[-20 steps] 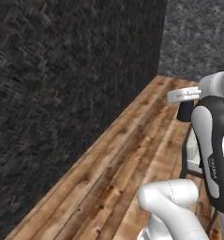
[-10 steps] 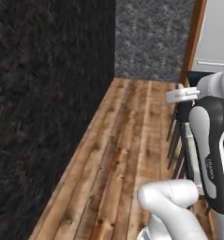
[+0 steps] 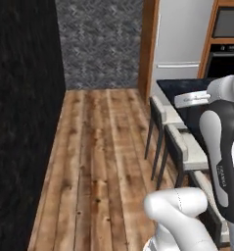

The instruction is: Retrieve the shaker from the cabinet and place it next the steak on a plate on the dining table.

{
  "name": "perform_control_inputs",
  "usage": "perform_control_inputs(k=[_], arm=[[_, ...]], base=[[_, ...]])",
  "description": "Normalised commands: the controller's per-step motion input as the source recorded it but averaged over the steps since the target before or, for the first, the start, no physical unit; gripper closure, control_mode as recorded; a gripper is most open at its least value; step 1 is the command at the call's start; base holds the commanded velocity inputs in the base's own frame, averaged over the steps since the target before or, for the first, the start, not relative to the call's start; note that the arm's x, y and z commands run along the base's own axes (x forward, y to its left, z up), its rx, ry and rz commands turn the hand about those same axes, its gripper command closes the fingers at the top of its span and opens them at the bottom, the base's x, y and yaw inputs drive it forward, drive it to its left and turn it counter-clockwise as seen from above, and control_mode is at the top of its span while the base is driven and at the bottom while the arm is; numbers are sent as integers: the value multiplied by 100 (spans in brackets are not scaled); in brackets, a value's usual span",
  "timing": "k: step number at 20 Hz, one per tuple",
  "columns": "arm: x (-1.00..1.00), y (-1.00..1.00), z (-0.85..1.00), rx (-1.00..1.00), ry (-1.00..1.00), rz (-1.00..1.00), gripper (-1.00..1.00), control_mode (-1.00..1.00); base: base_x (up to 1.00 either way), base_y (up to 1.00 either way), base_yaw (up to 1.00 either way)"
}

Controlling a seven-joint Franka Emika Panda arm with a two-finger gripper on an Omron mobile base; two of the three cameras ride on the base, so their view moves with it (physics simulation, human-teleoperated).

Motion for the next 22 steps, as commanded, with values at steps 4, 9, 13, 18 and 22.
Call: perform_control_inputs(k=[4, 9, 13, 18, 22], arm=[[0, 0, 0, 0, 0, 0, 100, 100], [0, 0, 0, 0, 0, 0, 100, 100], [0, 0, 0, 0, 0, 0, 100, 100], [0, 0, 0, 0, 0, 0, 100, 100], [0, 0, 0, 0, 0, 0, 100, 100]], base=[[100, 36, -53], [84, 16, -53], [66, 0, -53], [53, 0, -55], [67, 0, -56]])
